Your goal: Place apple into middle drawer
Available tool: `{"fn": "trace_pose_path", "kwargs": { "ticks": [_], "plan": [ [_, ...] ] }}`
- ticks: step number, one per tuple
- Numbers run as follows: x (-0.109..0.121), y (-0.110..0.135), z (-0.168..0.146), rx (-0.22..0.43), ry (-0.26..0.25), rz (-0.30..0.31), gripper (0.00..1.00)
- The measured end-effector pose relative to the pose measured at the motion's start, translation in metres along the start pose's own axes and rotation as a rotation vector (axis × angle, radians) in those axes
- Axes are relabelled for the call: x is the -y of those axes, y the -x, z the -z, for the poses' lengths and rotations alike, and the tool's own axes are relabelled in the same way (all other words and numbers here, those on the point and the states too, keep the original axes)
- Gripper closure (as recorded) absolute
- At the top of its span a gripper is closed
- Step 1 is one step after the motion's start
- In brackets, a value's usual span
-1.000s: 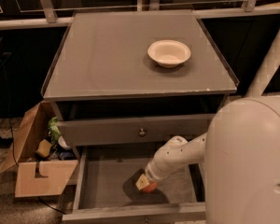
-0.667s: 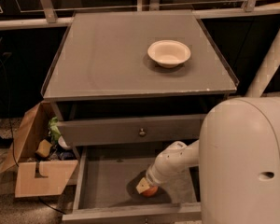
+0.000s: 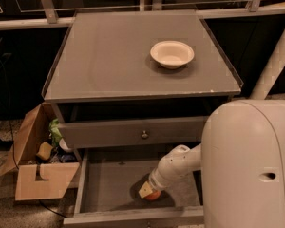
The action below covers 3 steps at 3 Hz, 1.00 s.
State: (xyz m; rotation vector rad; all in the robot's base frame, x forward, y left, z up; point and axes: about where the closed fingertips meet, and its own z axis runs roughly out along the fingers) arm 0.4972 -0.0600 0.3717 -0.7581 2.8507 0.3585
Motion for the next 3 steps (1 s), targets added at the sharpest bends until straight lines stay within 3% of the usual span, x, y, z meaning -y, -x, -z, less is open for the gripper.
{"fn": "trace_pose_path", "kwargs": {
  "ticks": [1, 3],
  "plan": [
    [0.0000, 0.0000, 0.0000, 0.000, 0.000, 0.000, 0.50],
    [0.0000, 0.0000, 0.0000, 0.000, 0.000, 0.000, 0.03]
  ]
}}
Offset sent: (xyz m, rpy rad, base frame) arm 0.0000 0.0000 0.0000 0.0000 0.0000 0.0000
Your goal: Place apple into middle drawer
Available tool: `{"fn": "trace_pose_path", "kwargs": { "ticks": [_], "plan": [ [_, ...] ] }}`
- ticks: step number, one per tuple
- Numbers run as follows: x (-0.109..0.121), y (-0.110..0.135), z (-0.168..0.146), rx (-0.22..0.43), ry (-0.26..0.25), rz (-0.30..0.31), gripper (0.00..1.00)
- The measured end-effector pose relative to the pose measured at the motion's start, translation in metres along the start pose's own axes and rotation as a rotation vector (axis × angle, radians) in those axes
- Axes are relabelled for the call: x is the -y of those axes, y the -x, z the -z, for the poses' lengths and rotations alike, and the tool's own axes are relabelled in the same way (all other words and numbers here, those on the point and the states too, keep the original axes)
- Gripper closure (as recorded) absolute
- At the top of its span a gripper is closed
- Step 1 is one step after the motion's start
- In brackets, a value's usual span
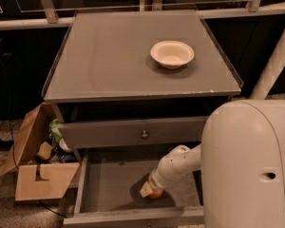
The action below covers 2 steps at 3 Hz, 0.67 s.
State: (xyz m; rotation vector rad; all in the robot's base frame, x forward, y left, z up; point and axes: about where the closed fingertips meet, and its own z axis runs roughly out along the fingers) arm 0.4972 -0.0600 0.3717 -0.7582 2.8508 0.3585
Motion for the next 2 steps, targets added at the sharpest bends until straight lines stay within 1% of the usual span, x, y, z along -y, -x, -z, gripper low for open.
{"fn": "trace_pose_path", "kwargs": {
  "ticks": [1, 2],
  "plan": [
    [0.0000, 0.0000, 0.0000, 0.000, 0.000, 0.000, 0.00],
    [0.0000, 0.0000, 0.0000, 0.000, 0.000, 0.000, 0.00]
  ]
}}
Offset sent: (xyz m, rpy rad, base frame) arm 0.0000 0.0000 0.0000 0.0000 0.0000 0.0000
